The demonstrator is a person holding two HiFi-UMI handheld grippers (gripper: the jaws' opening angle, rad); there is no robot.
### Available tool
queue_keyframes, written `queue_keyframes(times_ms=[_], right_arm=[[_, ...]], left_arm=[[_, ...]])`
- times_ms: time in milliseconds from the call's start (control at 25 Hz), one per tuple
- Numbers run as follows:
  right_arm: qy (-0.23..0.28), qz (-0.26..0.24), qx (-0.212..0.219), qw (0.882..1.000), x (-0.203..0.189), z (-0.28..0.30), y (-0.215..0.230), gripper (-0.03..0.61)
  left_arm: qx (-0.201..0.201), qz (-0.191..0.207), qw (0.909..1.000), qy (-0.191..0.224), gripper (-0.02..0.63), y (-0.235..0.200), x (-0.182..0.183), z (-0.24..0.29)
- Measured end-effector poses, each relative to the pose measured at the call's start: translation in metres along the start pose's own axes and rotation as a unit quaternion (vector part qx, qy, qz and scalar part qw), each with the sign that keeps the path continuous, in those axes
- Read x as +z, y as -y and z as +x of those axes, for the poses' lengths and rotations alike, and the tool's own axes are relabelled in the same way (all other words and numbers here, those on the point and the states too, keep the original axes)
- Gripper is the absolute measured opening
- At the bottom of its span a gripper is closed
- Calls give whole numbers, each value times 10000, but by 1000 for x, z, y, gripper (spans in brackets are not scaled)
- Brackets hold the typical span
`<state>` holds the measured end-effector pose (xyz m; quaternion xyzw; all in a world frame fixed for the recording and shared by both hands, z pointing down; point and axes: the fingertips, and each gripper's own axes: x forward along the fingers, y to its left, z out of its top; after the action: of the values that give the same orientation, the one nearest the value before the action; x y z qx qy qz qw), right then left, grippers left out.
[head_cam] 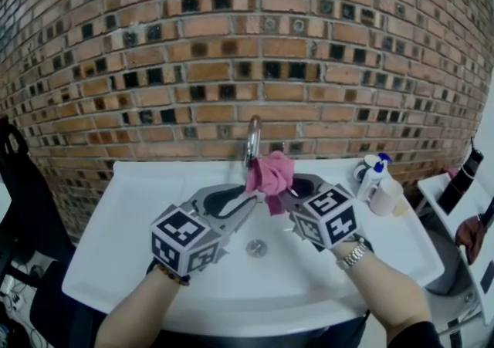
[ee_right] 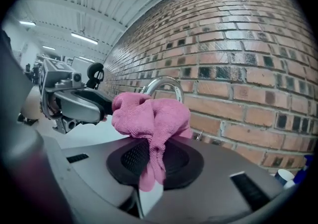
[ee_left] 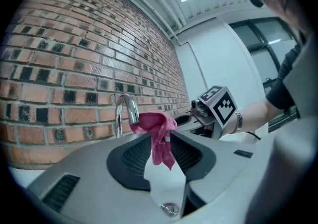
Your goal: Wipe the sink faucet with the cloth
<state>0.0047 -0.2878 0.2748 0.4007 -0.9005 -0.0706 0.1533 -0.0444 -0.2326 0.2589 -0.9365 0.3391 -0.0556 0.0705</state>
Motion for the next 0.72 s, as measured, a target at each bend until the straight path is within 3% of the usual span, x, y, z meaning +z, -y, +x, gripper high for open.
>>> queue_keyframes(times_ms=[120,320,520,720], right_arm=[[-4,-240,305,9992,1,-11,-18,48],[15,-826,936,9922,0,-27,-48,48],[44,-1476,1732,9738,-6,-40,-82,48],[50,-1984,2198,9551,-10,-50,-109,49]], left_arm=[[-266,63,9996,-4,191,7,2,-9],[-667,173,9976,-64,267,13,5,-20],[-1398,11,9901,-126,288,29,1,-24],[-1981,-419,9790,-236,288,39,-8,-31]])
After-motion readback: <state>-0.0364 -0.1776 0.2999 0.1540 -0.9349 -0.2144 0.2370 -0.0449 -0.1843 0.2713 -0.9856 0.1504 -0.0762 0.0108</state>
